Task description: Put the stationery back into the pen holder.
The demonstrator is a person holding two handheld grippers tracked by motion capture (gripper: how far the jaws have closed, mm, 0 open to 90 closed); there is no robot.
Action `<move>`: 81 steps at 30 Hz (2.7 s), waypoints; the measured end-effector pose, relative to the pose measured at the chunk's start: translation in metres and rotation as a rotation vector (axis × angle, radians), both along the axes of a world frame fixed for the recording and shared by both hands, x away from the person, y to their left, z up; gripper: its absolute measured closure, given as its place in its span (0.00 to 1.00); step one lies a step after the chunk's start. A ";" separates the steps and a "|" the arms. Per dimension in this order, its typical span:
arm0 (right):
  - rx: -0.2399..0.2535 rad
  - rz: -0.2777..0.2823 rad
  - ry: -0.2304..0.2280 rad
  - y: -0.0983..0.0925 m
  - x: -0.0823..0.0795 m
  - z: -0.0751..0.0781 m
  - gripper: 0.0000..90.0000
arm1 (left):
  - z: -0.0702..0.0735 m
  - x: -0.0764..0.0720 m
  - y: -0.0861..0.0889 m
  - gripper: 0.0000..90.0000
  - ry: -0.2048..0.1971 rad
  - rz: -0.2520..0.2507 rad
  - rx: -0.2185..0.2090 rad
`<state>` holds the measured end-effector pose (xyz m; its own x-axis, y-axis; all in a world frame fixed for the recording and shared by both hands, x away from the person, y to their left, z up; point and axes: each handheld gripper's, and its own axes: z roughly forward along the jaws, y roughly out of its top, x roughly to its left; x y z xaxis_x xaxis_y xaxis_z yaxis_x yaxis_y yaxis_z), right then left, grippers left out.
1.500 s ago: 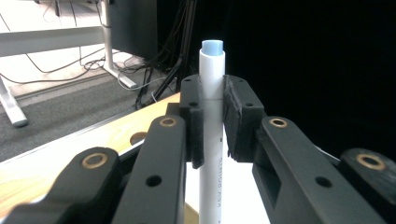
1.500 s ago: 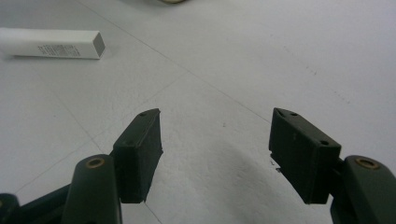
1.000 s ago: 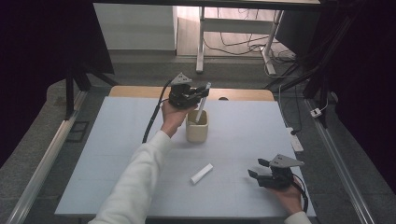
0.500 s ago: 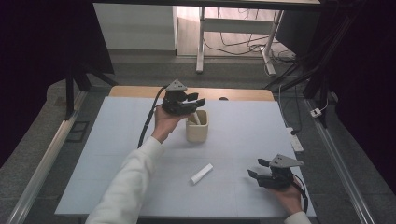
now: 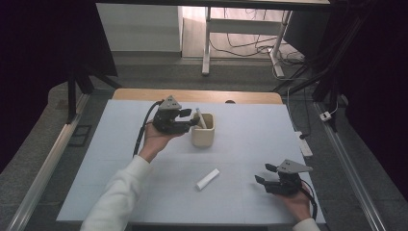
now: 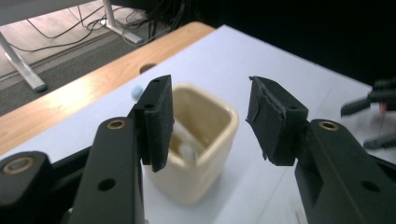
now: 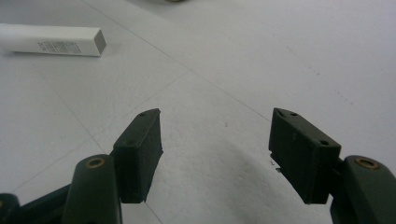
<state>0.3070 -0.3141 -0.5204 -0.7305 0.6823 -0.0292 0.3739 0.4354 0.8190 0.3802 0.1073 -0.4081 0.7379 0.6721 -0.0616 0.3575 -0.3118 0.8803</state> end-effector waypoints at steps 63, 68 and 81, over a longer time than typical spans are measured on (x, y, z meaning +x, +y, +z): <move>-0.021 0.228 -0.050 0.062 0.007 0.045 0.38 | -0.101 -0.129 0.101 0.37 0.153 0.081 0.184; -0.042 0.276 -0.049 0.078 0.010 0.048 0.38 | -0.100 -0.129 0.103 0.36 0.151 0.090 0.180; -0.121 0.427 -0.015 0.118 0.018 0.047 0.38 | -0.100 -0.131 0.108 0.35 0.150 0.108 0.174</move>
<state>0.3247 -0.1961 -0.4739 -0.9451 0.3103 -0.1025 0.1284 0.6411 0.7567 0.2492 0.2153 -0.5080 0.6527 0.7564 -0.0418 0.5196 -0.4069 0.7513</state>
